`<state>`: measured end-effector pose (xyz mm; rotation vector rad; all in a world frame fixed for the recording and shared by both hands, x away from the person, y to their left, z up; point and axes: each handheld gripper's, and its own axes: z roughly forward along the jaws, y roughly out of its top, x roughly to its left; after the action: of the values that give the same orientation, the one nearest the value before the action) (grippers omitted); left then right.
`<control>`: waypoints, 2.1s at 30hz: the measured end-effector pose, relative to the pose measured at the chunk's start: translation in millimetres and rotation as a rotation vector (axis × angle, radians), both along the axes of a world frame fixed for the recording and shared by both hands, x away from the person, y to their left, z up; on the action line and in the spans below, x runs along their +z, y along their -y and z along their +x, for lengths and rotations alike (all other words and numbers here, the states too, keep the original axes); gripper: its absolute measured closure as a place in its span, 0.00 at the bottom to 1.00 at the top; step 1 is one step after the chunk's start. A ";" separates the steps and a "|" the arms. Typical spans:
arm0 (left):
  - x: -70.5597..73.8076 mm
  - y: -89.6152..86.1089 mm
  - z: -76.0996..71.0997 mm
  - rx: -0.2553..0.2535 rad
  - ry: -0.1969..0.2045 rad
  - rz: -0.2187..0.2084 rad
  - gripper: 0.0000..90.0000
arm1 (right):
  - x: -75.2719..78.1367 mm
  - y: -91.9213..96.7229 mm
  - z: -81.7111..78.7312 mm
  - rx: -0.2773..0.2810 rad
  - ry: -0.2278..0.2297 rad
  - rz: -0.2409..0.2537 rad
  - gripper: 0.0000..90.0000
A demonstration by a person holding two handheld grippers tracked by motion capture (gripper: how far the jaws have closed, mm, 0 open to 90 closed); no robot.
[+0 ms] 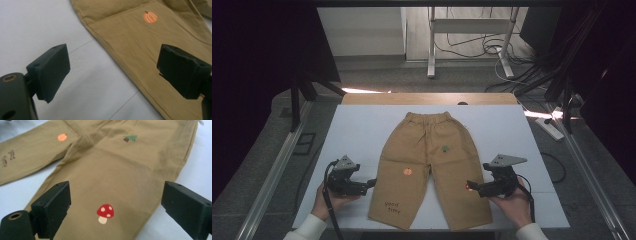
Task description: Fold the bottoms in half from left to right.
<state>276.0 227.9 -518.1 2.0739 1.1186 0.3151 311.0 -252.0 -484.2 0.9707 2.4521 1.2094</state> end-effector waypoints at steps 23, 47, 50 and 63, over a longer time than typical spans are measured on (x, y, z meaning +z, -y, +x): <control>-0.2 7.0 10.4 -0.011 -0.007 -0.001 0.13 | 1.0 -32.6 2.8 0.047 0.003 -0.026 0.10; 0.4 8.5 17.1 -0.013 -0.007 -0.011 0.13 | -2.4 -92.6 -3.0 0.171 -0.015 -0.051 0.10; 0.2 8.7 18.0 -0.013 -0.009 -0.008 0.13 | -5.2 -105.4 -5.0 0.194 -0.020 -0.060 0.10; -1.0 11.2 21.5 -0.007 -0.015 -0.008 0.13 | -15.2 -144.6 -9.6 0.272 -0.033 -0.081 0.10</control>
<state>297.5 216.7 -519.1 2.0761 1.1197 0.2916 301.5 -107.4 -499.5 0.6561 2.7031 1.1685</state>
